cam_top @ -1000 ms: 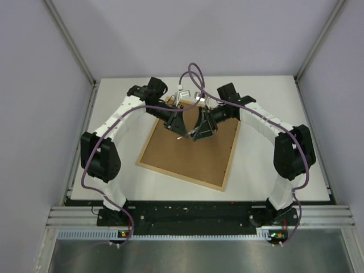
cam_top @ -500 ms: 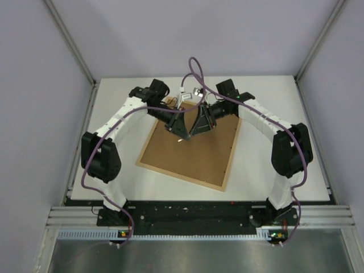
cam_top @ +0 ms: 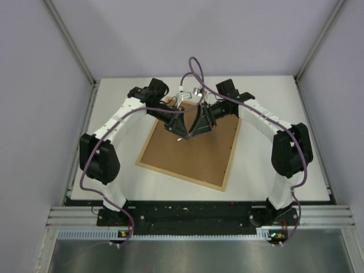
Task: Take the photo out of the frame
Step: Adjust the screwdriver.
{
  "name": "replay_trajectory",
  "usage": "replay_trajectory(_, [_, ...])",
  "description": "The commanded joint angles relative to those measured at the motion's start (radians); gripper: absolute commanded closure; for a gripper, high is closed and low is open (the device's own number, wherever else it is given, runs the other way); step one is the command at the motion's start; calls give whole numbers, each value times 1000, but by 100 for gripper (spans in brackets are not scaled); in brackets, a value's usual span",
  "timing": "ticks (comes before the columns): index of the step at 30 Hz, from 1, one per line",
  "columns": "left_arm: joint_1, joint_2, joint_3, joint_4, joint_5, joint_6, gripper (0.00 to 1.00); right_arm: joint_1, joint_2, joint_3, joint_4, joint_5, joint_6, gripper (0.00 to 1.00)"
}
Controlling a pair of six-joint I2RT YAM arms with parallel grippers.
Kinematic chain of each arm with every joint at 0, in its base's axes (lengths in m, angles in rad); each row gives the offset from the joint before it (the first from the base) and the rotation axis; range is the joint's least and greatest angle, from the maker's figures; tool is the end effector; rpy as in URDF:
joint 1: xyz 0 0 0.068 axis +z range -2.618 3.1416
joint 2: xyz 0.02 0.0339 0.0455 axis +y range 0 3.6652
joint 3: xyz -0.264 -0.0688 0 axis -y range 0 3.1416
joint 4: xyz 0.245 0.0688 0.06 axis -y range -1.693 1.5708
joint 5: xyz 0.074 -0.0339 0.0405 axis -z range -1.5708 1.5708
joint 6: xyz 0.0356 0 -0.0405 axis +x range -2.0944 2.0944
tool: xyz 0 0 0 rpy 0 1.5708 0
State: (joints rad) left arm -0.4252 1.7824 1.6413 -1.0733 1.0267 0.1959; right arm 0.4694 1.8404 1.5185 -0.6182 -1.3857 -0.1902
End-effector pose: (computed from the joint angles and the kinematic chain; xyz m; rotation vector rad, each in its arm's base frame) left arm 0.3142 -0.1757 0.3099 1.0206 2.3370 -1.4732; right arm 0.3313 0.2073 0.2823 -1.2178 1.8021 1.8211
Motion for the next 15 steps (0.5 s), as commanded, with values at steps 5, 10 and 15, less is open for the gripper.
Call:
replay_trajectory(5, [-1, -67, -9, 64, 41, -12, 100, -9, 3, -1, 26, -61, 0, 54])
replay_trajectory(10, [-1, -60, -15, 75, 44, -16, 100, 0, 2, 8, 28, -65, 9, 60])
replay_trajectory(15, [-1, -48, -8, 79, 52, -24, 100, 26, -1, 8, 32, -61, 17, 65])
